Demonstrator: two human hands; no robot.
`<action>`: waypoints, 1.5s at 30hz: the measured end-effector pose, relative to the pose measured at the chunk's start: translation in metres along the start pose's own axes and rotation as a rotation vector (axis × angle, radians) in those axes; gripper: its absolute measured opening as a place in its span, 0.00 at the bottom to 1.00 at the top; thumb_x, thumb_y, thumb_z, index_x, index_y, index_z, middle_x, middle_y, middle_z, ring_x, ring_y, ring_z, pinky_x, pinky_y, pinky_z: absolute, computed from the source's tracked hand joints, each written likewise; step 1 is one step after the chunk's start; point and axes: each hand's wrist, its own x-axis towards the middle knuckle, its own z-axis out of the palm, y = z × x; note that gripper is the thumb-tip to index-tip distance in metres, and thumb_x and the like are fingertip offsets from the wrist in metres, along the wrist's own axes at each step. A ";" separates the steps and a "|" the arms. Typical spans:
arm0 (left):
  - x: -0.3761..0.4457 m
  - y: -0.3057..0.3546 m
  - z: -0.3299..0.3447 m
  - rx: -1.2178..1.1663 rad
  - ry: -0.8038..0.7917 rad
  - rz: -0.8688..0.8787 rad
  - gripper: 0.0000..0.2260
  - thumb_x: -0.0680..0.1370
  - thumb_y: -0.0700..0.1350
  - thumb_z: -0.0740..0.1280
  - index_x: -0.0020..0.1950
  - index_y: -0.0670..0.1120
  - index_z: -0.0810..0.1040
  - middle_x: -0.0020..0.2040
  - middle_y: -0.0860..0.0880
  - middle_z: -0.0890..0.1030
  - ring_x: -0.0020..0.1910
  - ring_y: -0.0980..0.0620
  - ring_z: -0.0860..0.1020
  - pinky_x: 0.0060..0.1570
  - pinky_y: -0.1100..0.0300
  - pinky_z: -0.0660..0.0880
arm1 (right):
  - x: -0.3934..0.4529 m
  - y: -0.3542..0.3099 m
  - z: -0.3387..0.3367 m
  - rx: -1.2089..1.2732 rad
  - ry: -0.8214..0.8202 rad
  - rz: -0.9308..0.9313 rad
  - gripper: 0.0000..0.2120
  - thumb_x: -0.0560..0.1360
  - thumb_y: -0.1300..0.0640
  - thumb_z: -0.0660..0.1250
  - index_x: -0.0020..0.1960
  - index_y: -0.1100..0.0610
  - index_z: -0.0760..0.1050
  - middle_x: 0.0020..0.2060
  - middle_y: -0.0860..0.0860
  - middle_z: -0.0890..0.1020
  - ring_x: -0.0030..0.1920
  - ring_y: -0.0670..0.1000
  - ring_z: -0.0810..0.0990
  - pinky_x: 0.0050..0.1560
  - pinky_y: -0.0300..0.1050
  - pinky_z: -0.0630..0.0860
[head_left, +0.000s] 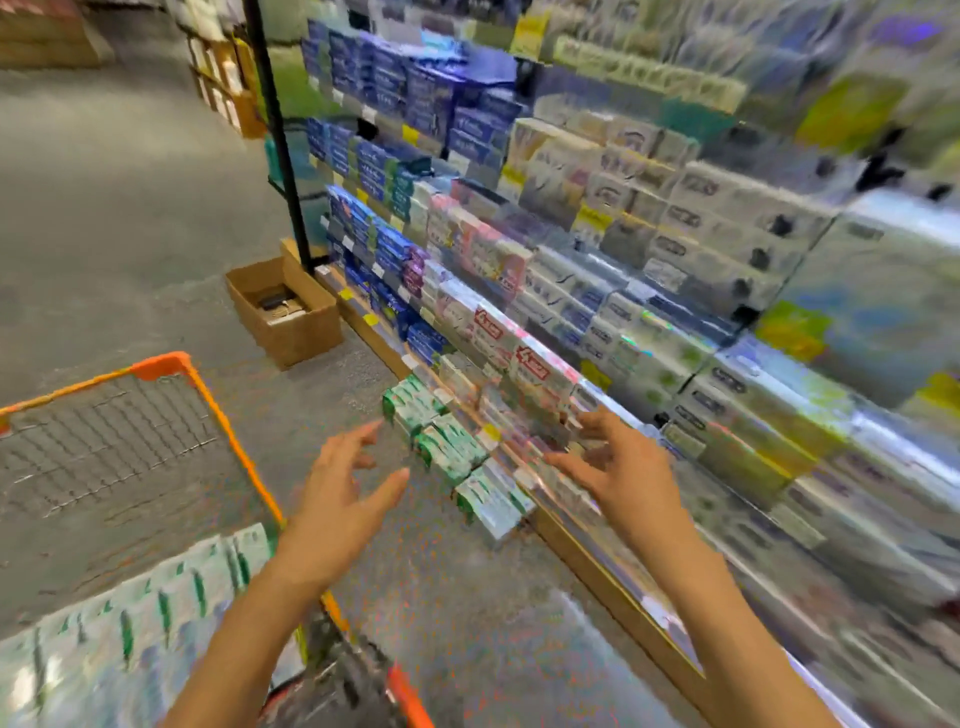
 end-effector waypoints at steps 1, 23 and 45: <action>0.007 0.008 0.030 -0.009 -0.030 -0.006 0.18 0.74 0.49 0.69 0.61 0.56 0.68 0.56 0.51 0.71 0.52 0.55 0.73 0.56 0.54 0.71 | 0.003 0.025 -0.018 -0.007 -0.002 0.033 0.26 0.67 0.46 0.73 0.60 0.57 0.75 0.55 0.52 0.81 0.49 0.51 0.79 0.51 0.46 0.74; 0.141 -0.037 0.238 -0.032 -0.157 -0.340 0.15 0.76 0.41 0.67 0.63 0.47 0.73 0.57 0.47 0.75 0.53 0.49 0.75 0.56 0.53 0.72 | 0.152 0.210 -0.009 -0.171 -0.527 0.293 0.26 0.73 0.44 0.68 0.66 0.55 0.70 0.59 0.50 0.78 0.55 0.50 0.77 0.56 0.45 0.74; 0.328 -0.523 0.489 1.085 -0.921 -0.048 0.43 0.76 0.53 0.68 0.77 0.52 0.39 0.77 0.45 0.51 0.75 0.43 0.56 0.65 0.45 0.67 | 0.364 0.545 0.463 -0.296 -0.844 0.356 0.32 0.74 0.51 0.70 0.69 0.65 0.62 0.64 0.60 0.71 0.62 0.58 0.72 0.62 0.51 0.70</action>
